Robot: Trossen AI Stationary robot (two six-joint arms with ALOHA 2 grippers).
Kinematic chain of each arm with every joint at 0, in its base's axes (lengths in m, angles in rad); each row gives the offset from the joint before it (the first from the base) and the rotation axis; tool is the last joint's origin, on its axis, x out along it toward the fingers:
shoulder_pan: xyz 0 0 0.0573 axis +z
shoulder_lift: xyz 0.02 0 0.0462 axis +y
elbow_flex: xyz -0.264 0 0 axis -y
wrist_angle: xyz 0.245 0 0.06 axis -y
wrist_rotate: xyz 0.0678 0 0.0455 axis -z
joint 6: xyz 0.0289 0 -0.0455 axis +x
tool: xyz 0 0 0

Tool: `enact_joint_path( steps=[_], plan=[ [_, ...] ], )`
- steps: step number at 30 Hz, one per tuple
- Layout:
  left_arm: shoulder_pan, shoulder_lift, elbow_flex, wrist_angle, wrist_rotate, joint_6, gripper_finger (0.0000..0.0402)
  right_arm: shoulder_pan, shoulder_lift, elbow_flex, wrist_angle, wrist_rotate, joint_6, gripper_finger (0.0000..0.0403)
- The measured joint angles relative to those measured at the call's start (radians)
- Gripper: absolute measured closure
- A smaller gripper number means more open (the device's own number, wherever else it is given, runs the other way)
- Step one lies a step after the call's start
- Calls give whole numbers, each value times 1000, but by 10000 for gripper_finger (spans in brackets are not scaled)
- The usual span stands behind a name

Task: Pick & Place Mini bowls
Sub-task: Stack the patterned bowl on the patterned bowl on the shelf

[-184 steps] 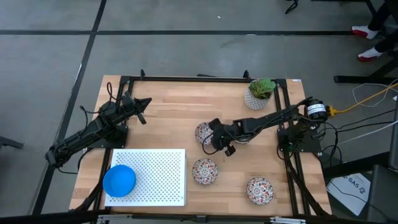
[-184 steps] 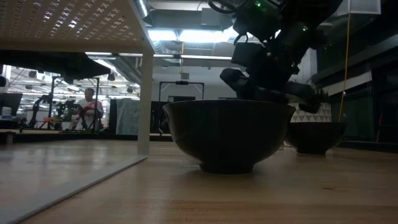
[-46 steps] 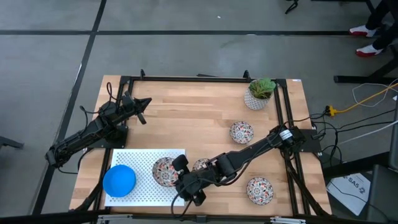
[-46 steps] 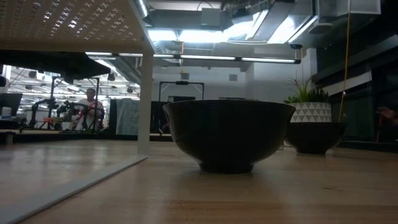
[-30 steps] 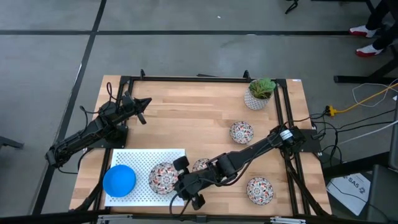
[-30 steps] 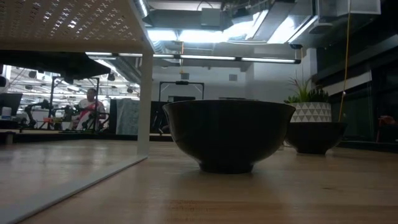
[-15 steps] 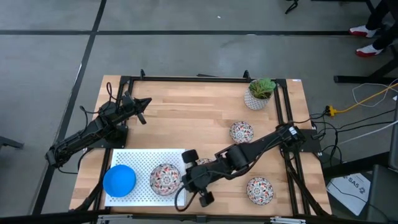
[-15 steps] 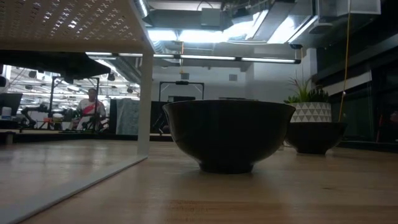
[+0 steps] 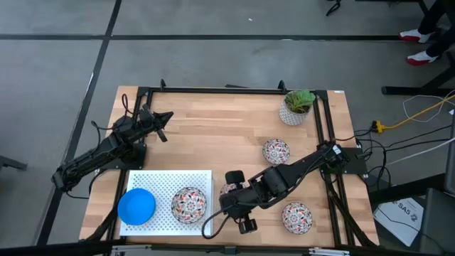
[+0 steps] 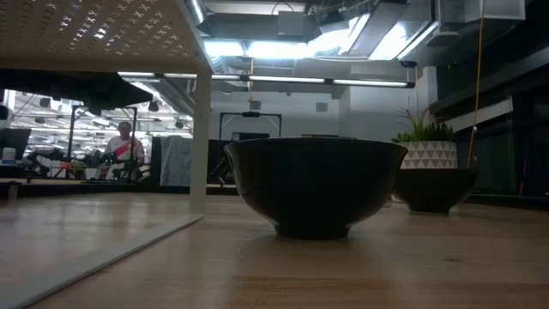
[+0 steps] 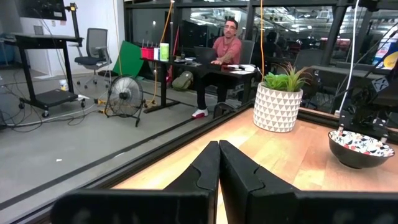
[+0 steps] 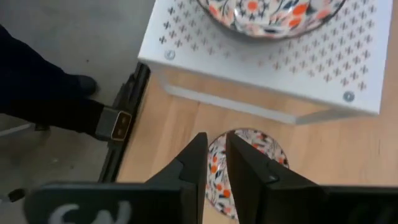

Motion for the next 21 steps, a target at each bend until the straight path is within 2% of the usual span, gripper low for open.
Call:
enact_joint_path(
  steps=[3,11,18,21],
  plan=[
    [0,0,0,0,0,0,394,20,0,0,-39,25,39,343],
    [0,0,0,0,0,0,397,90,-1,-15,-134,175,94,343],
    [0,0,0,0,0,0,394,95,-2,-16,-147,204,113,343],
    [0,0,0,0,0,0,395,95,-7,-60,-140,204,116,343]
  ],
)
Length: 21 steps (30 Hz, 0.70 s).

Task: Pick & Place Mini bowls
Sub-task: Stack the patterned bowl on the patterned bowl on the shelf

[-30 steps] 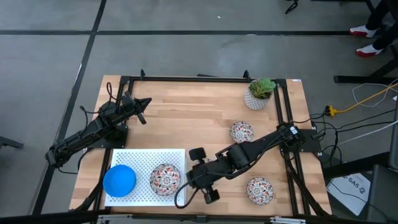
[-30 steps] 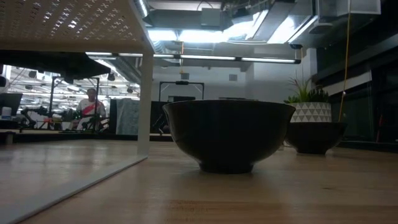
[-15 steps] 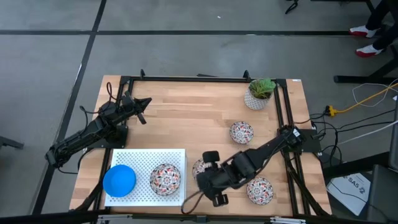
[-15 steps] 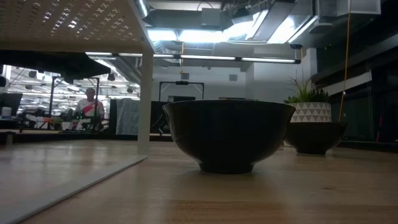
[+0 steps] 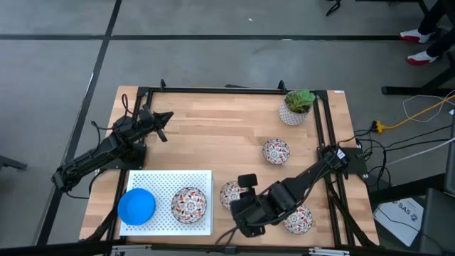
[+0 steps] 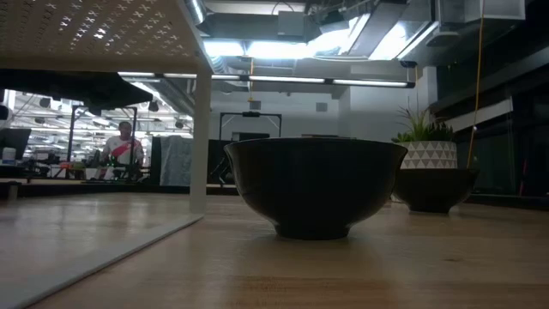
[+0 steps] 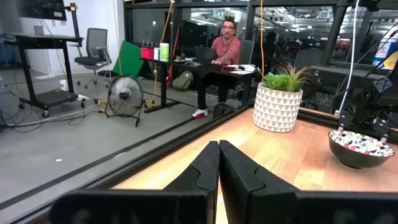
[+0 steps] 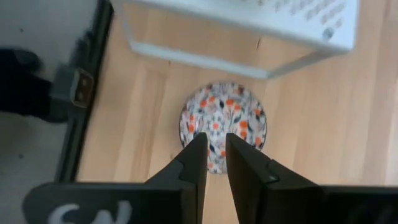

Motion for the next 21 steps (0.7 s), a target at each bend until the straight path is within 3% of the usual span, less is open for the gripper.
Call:
enact_joint_path(
  steps=[5,14,21],
  plan=[
    [0,0,0,0,0,0,398,0,-32,-153,47,-7,44,343],
    [0,0,0,0,0,0,395,-28,-167,-542,450,-100,77,343],
    [0,0,0,0,0,0,397,-68,-181,-657,531,-133,142,343]
  ],
)
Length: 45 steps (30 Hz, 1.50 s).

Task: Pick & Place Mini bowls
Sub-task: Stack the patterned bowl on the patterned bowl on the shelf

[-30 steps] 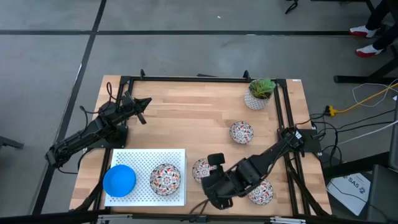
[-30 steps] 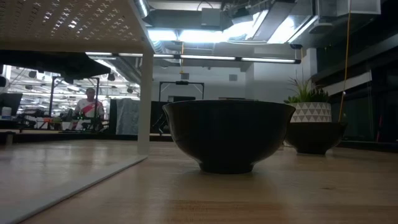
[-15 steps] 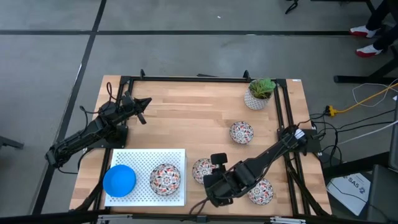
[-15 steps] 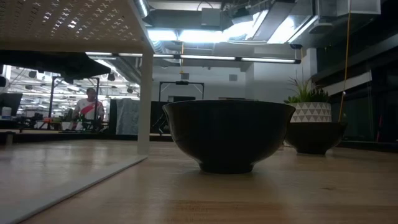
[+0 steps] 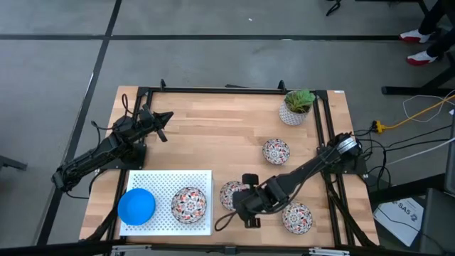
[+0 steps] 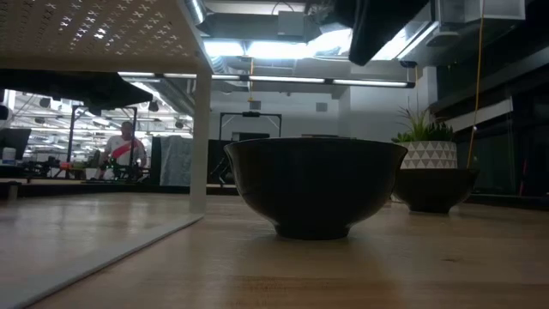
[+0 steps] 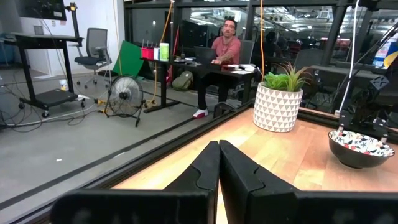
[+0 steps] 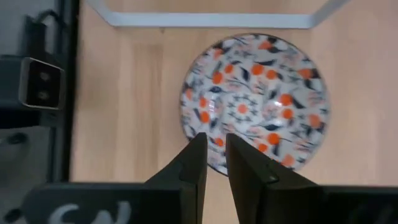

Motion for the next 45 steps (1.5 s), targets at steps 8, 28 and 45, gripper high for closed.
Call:
enact_joint_path(
  steps=[8,28,45],
  plan=[
    [0,0,0,0,0,0,396,-7,-1,-50,163,-71,-47,343],
    [0,0,0,0,0,0,395,-22,0,-32,307,-78,-223,161],
    [0,0,0,0,0,0,394,-10,0,-173,318,-52,-283,184]
  ],
)
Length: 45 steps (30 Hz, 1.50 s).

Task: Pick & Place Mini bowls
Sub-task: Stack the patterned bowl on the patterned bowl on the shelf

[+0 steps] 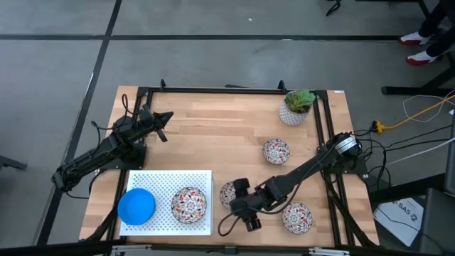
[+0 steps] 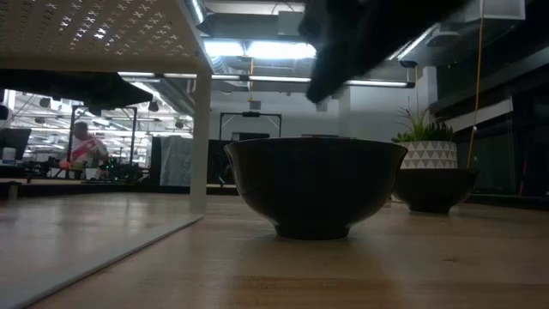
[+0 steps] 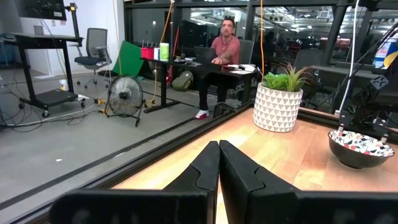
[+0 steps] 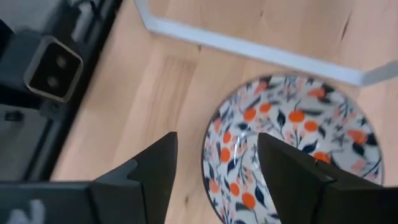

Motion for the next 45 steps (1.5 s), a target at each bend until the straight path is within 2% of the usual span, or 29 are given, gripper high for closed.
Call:
enact_joint_path(
  steps=[10,17,20,29,35,38,45],
  plan=[
    [0,0,0,0,0,0,396,0,0,-108,54,-3,3,187],
    [0,0,0,0,0,0,396,0,0,-123,74,0,4,191],
    [0,0,0,0,0,0,398,0,0,-123,80,0,6,211],
    [0,0,0,0,0,0,394,0,0,-123,72,0,6,325],
    [0,0,0,0,0,0,398,-1,-1,-121,79,15,1,381],
    [0,0,0,0,0,0,397,-1,-3,-120,81,48,25,391],
    [0,0,0,0,0,0,395,-1,-1,-121,81,87,119,381]
  ],
)
